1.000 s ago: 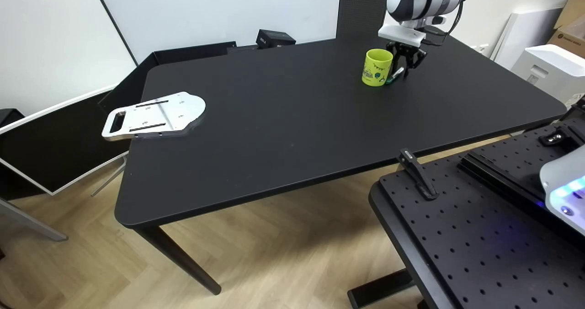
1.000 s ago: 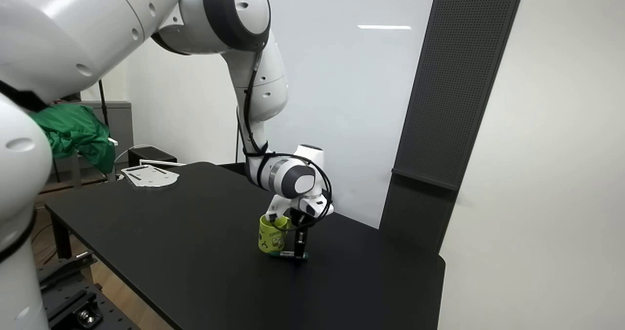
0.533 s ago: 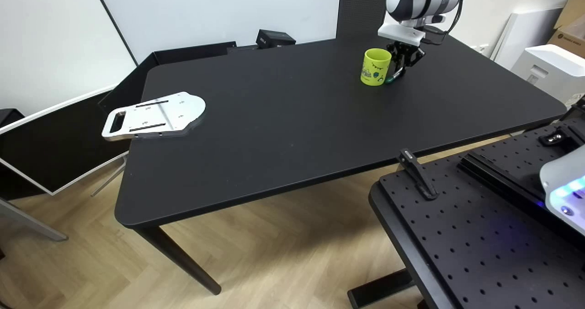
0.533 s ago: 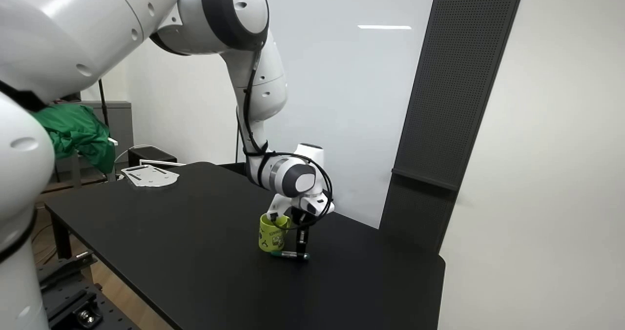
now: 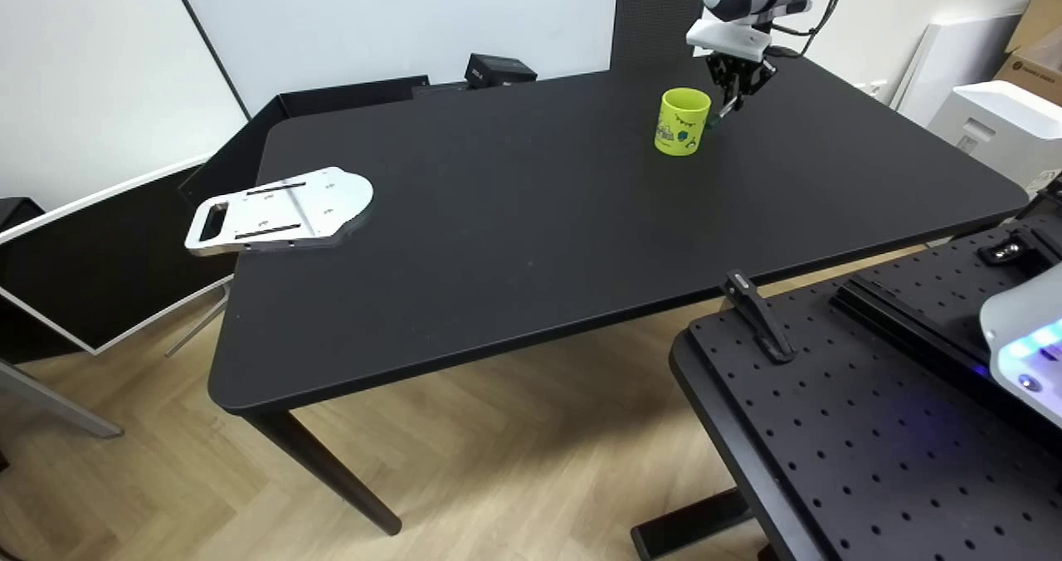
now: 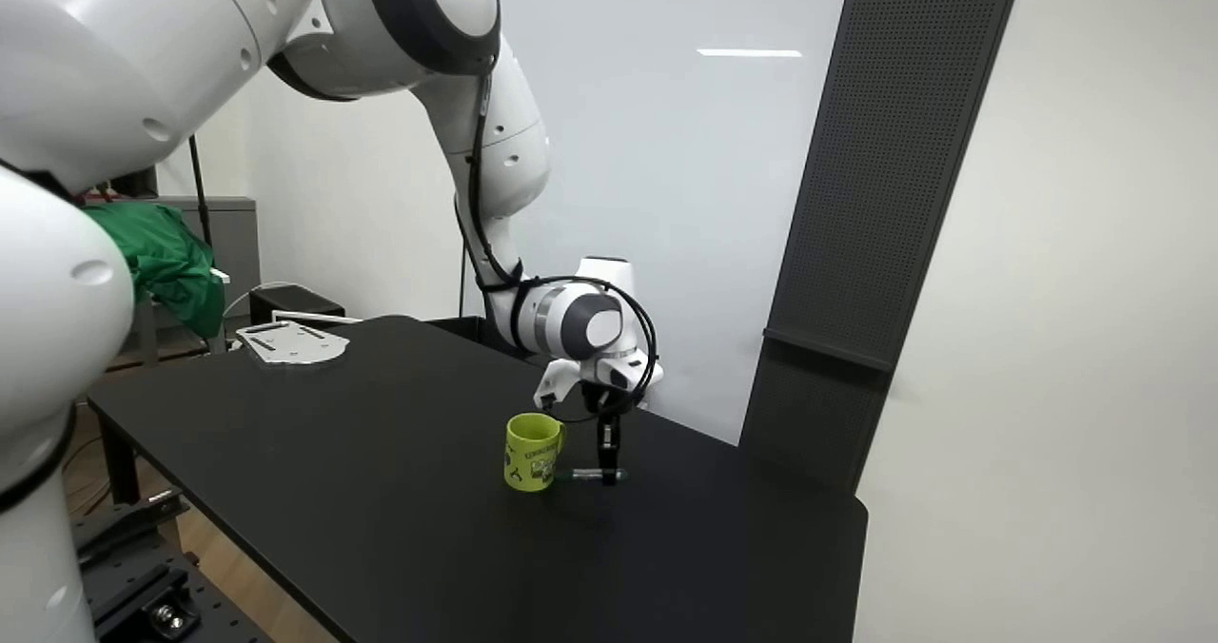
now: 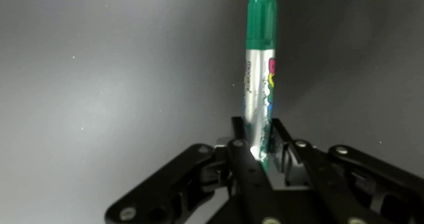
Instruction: Place the green marker inside the yellow mug
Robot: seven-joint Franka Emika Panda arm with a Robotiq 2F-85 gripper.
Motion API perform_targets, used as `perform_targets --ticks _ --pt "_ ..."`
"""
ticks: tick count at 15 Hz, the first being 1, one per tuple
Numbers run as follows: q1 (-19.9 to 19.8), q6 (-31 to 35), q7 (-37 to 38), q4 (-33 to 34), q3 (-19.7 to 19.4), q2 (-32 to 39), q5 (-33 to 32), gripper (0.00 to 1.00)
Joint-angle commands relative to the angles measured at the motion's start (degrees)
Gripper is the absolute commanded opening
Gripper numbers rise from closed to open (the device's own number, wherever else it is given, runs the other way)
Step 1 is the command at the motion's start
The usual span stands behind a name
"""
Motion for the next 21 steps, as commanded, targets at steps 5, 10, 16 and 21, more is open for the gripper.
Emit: perform_targets --ticks 5,10,16,21 --pt "9.95 -3.69 12.4 -0.67 -9.81 -3.87 -11.91 0.06" --pt "15.82 -3.67 20.28 -1.58 -14.22 -5.23 -21.47 0.06" --pt "21.09 -2.47 27.86 -2.75 -15.62 -5.61 -30.76 0.06" --pt "25.85 -3.1 33.96 -3.1 -17.71 -5.56 -38.11 0.06"
